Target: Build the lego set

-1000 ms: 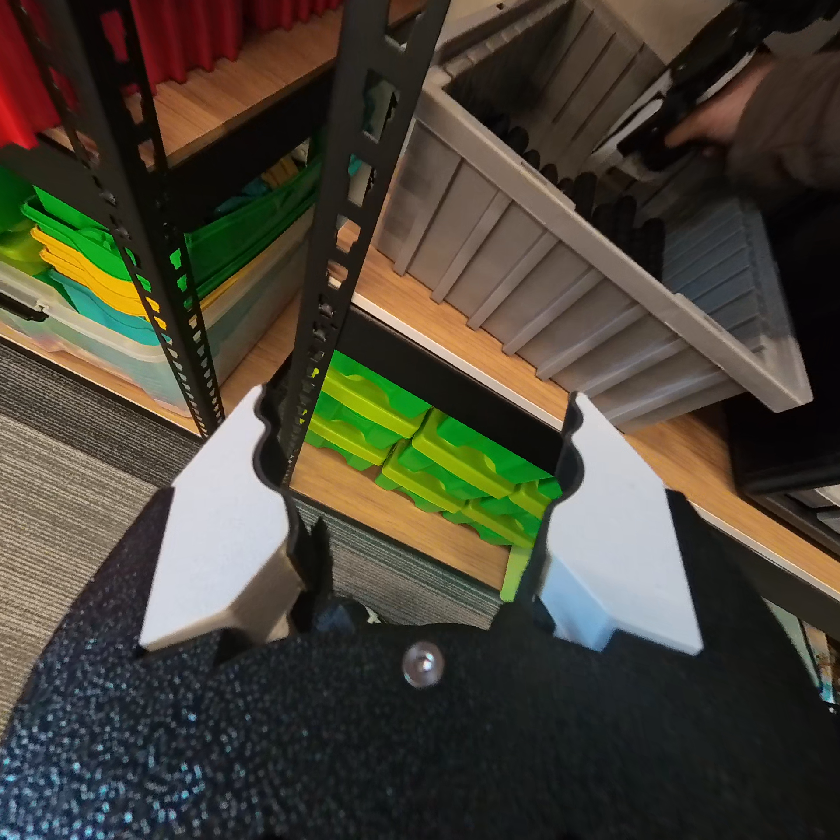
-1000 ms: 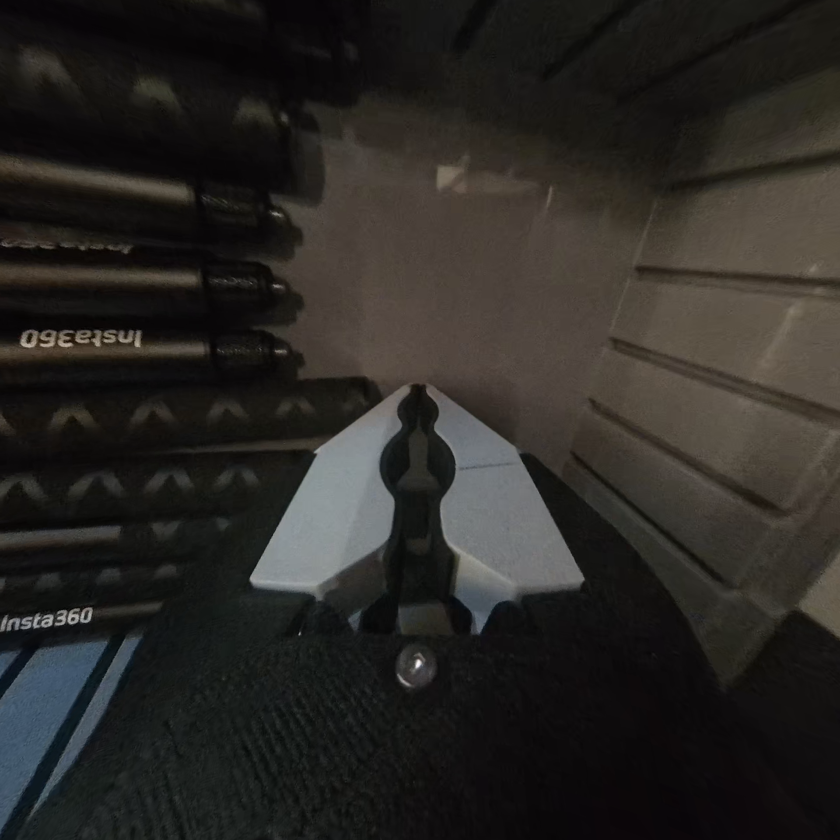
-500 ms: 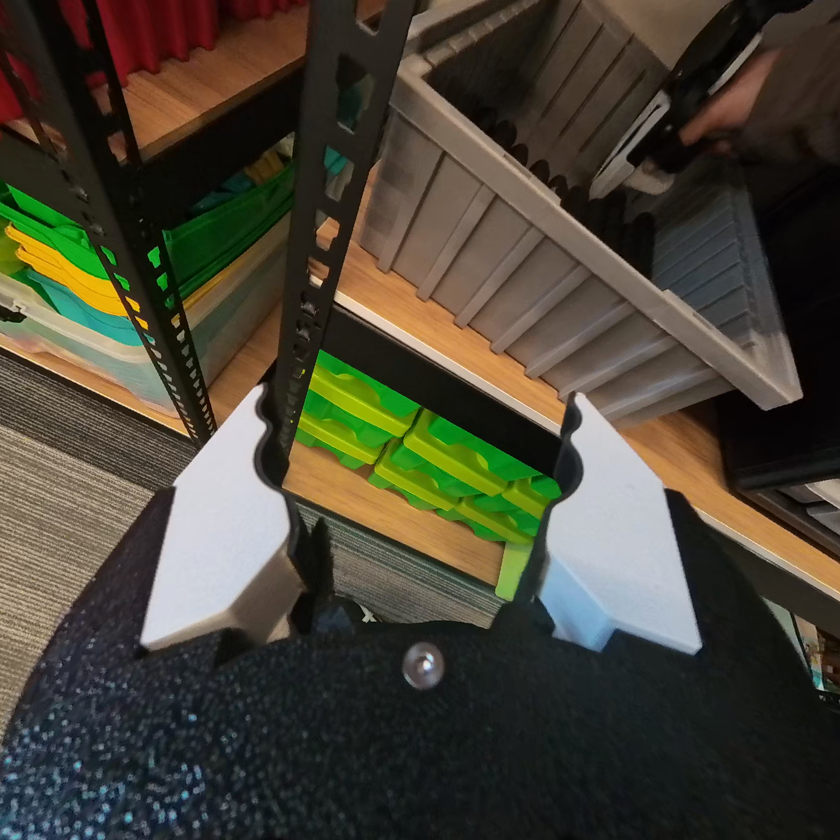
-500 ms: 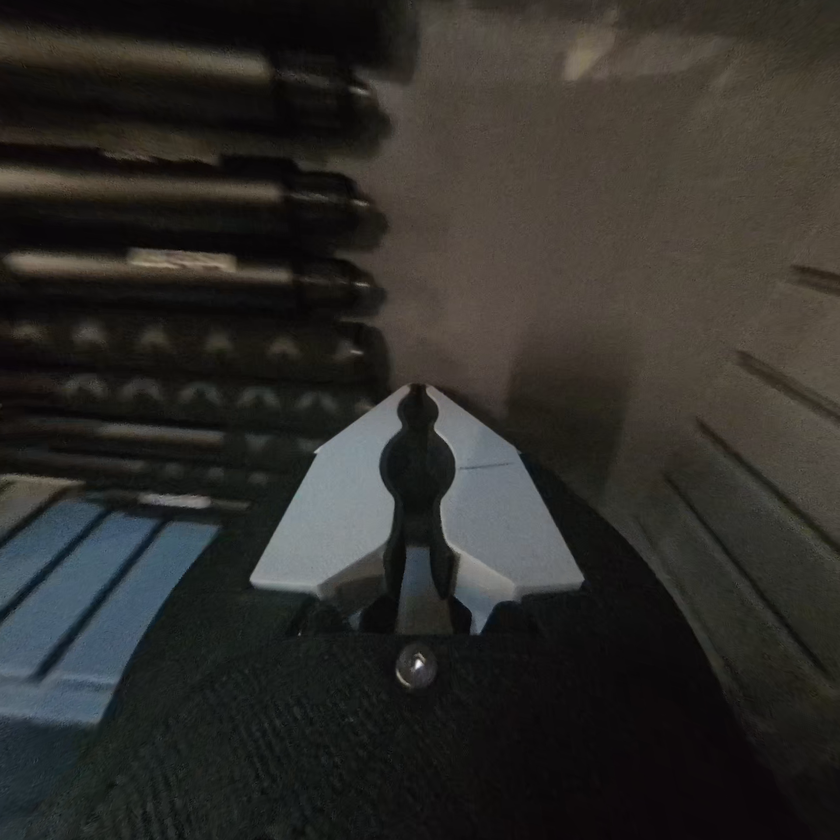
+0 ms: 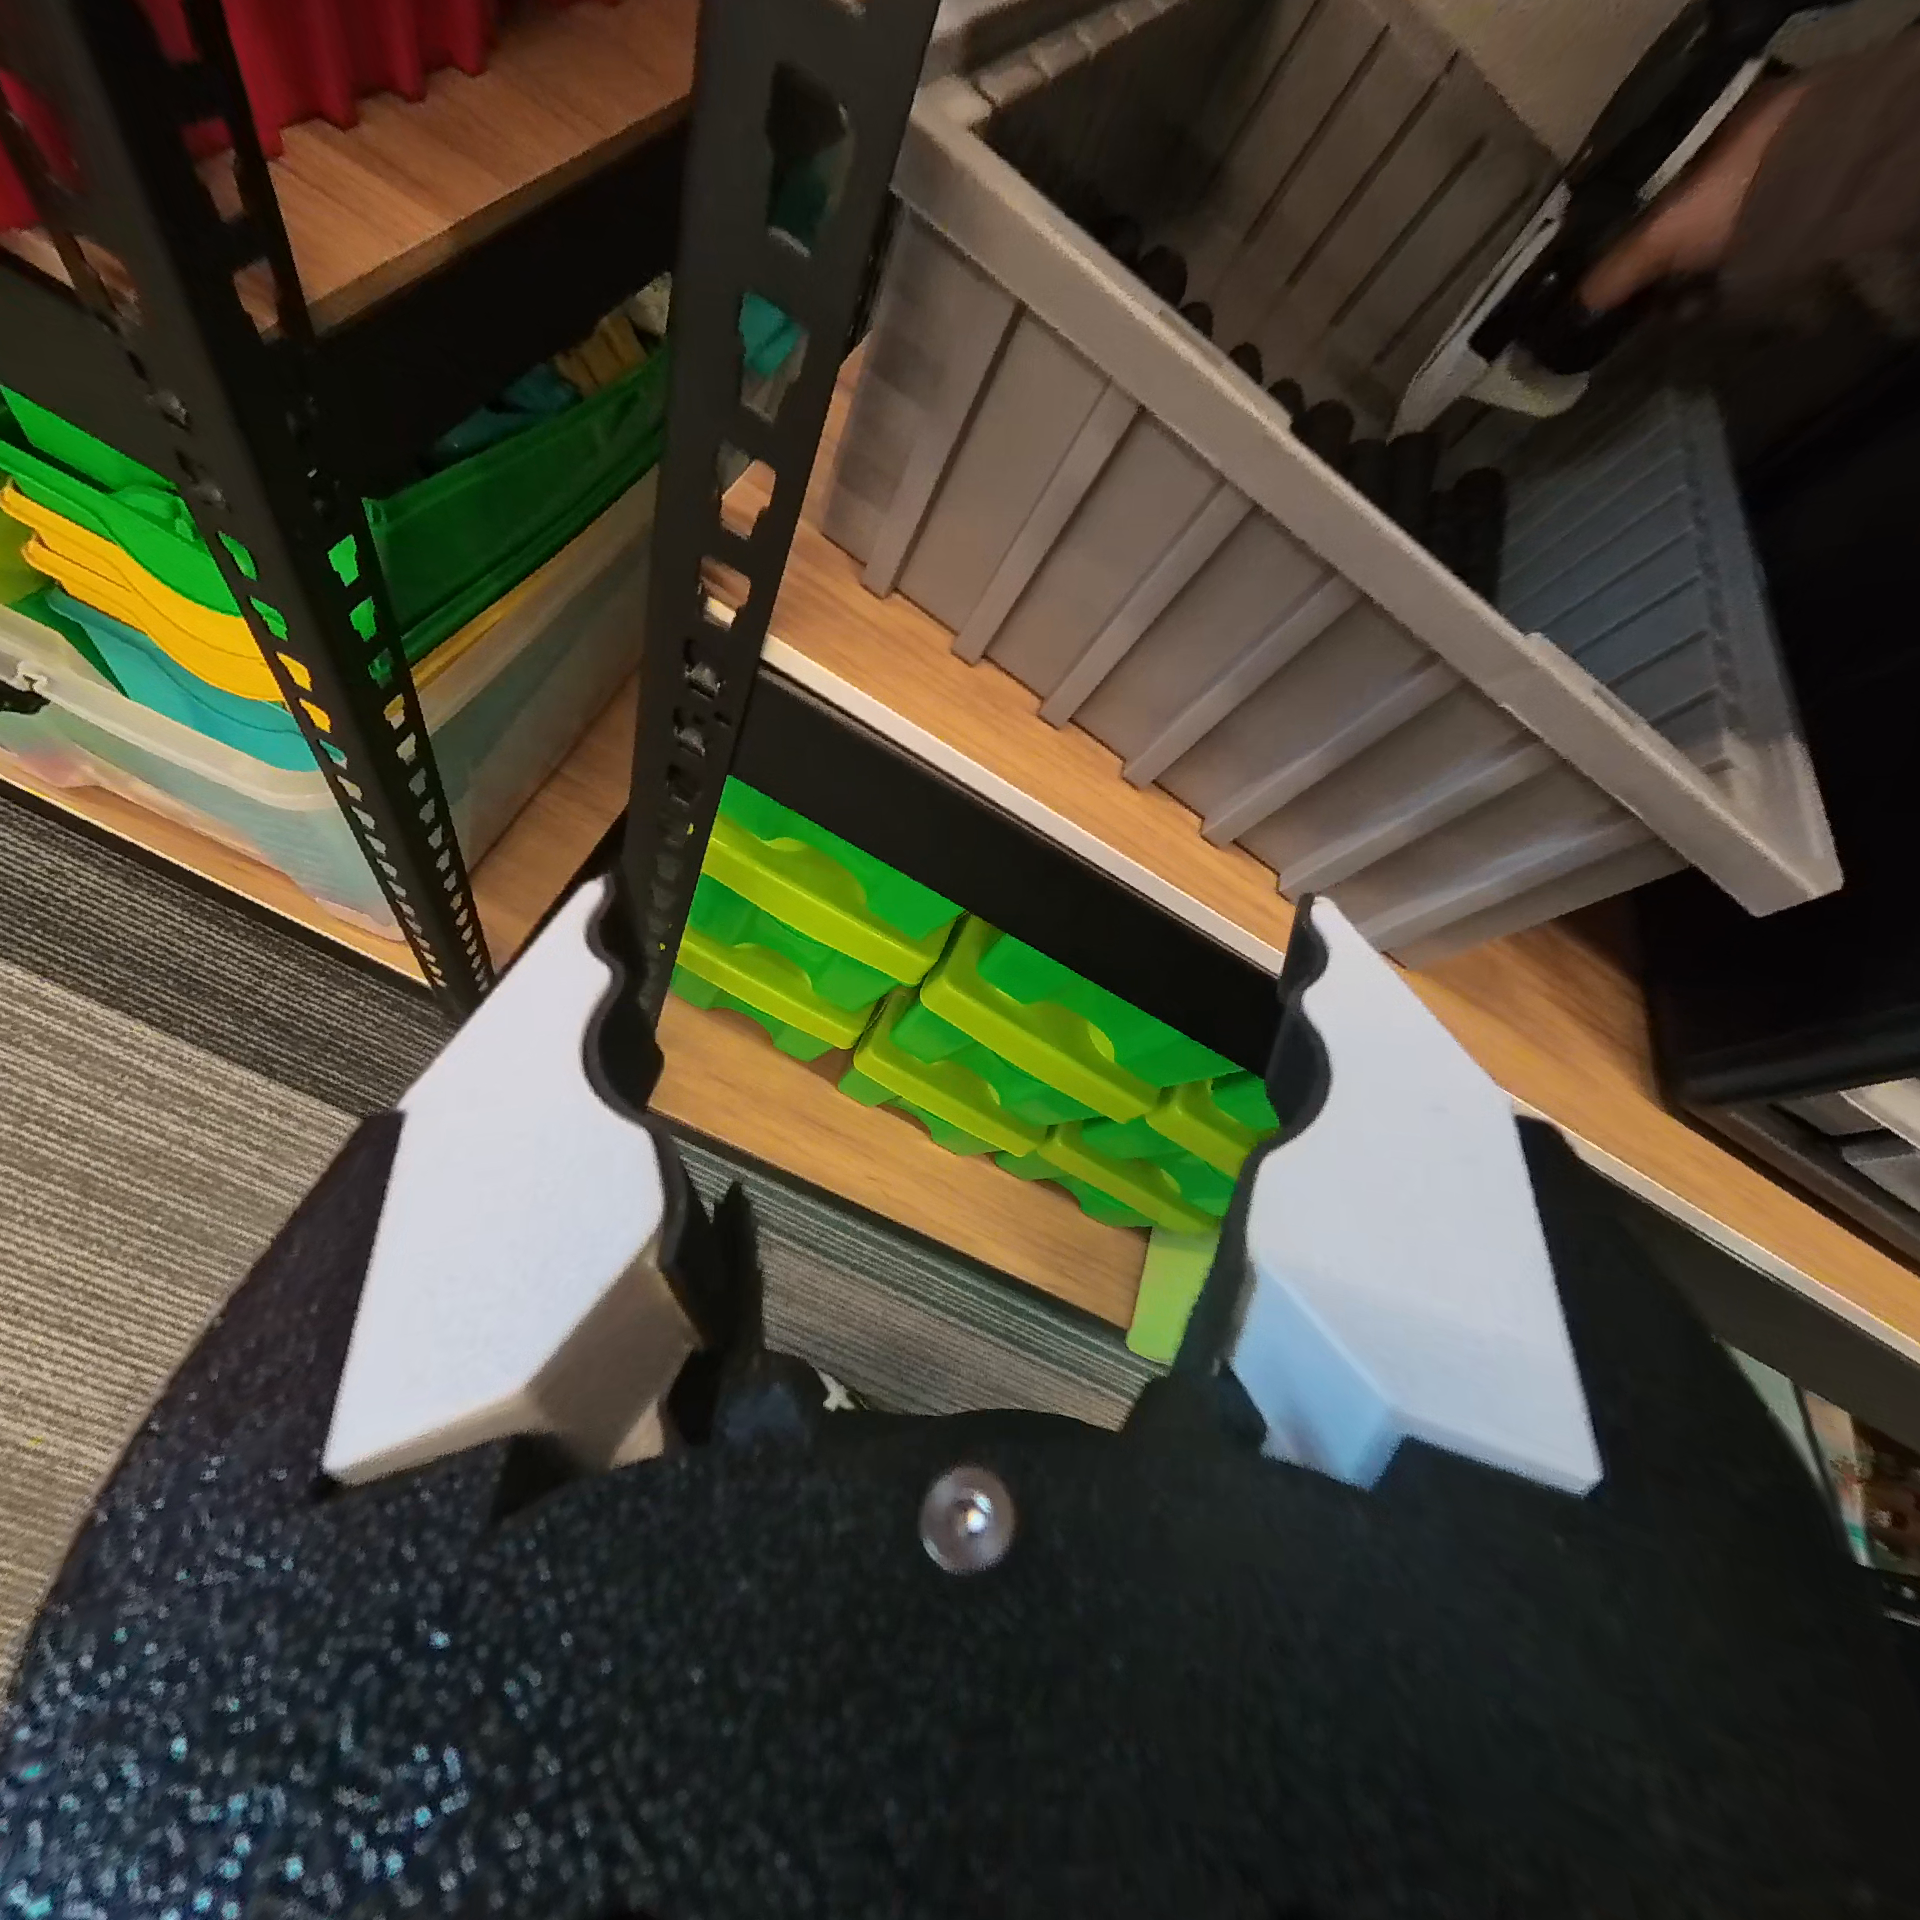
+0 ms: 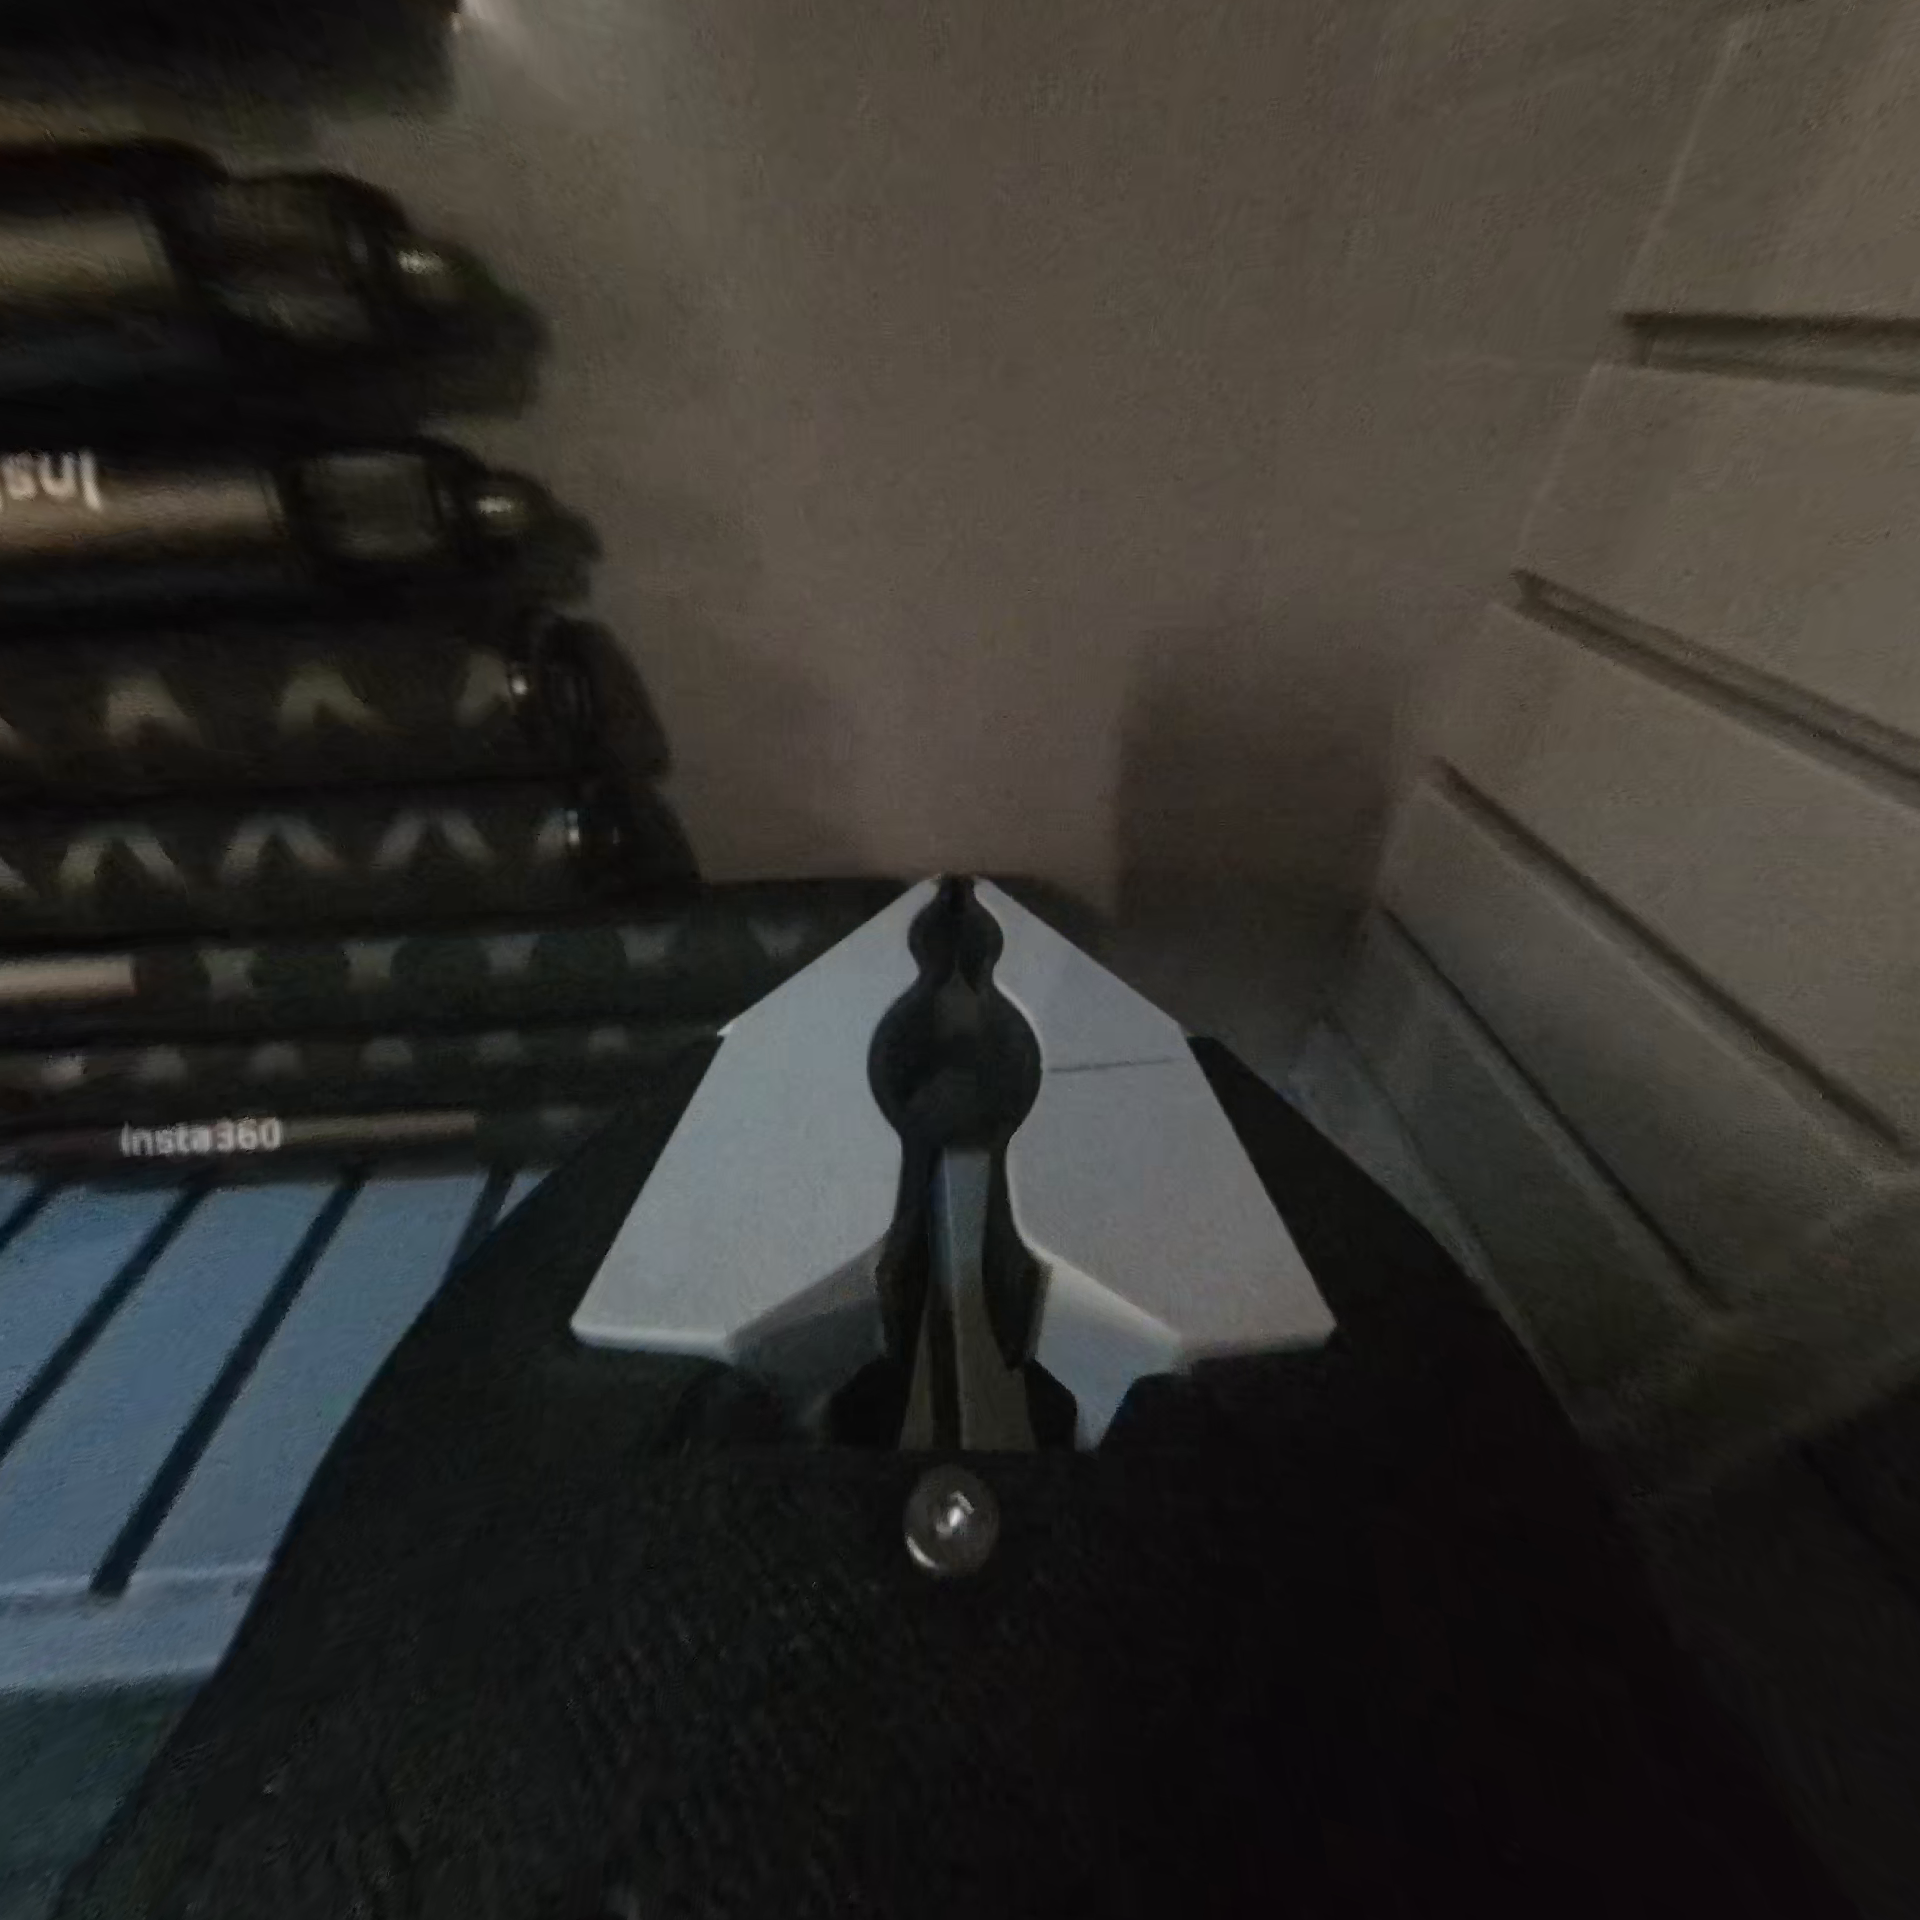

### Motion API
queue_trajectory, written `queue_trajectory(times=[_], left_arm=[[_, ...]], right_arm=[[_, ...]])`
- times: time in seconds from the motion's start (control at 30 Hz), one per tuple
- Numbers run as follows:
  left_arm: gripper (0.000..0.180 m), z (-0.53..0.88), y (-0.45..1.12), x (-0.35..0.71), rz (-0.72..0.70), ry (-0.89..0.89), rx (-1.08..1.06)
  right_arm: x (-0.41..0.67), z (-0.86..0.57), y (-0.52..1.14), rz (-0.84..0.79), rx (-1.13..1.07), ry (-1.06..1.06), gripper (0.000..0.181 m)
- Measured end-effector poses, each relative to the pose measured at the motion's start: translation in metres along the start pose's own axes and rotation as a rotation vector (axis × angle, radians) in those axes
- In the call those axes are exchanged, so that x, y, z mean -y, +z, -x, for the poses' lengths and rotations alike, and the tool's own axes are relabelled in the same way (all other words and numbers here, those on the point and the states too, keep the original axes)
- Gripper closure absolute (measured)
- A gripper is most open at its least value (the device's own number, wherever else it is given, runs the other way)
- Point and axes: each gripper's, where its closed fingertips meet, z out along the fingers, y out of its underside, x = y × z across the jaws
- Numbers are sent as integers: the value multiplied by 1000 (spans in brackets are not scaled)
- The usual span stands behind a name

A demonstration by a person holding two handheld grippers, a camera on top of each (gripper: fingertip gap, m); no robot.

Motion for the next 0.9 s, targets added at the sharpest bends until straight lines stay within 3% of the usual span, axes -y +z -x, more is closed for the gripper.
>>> queue_trajectory(times=[0.17,0.43,0.6,0.77,0.9], left_arm=[[61,-1,1,3,-8,-4,-5],[61,-5,4,7,-8,20,-21],[61,-4,2,6,-5,13,-21],[62,-1,1,0,6,12,-19],[62,0,0,-7,21,13,-17]], right_arm=[[-23,25,-6,118,157,-30,181],[-30,9,-3,58,42,36,181],[-33,40,0,112,184,-40,181],[-33,-37,-4,67,-203,47,181],[-40,-53,7,212,-297,-49,181]])
